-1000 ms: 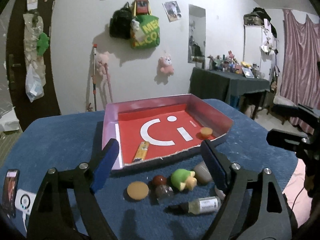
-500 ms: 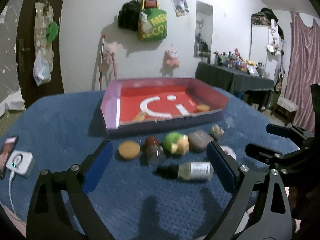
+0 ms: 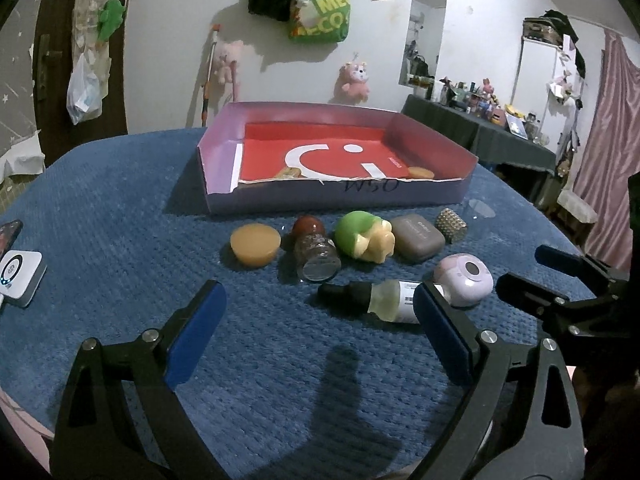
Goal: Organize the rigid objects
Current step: 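Move both tools back out of the box toward the remaining items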
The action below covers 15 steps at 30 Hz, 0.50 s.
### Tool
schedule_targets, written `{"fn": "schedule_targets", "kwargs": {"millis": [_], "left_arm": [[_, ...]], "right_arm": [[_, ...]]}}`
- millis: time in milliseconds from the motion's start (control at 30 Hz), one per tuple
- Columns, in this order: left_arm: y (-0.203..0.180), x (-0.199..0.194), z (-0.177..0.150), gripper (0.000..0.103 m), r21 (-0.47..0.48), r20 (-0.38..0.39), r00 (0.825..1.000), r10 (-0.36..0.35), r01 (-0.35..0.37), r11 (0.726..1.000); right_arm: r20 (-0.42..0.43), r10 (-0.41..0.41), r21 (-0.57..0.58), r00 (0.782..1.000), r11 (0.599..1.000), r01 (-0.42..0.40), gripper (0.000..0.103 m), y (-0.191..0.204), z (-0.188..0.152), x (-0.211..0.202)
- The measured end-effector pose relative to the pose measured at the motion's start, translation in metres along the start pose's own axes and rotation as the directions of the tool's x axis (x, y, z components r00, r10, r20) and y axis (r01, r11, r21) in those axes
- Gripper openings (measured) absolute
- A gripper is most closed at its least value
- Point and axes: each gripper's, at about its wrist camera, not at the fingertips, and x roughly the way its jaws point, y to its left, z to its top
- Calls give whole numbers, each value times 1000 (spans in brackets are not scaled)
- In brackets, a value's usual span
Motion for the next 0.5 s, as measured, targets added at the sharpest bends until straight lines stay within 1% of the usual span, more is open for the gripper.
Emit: {"fn": "schedule_targets", "kwargs": {"millis": [367, 500], "left_arm": [[16, 1, -5, 96, -23, -35, 999, 13, -14, 1000], [22, 0, -6, 96, -27, -41, 999, 22, -23, 999]], "right_arm": [[-38, 13, -50, 999, 999, -14, 103, 15, -1, 21], [-46, -5, -87, 999, 996, 1, 103, 22, -1, 27]]}}
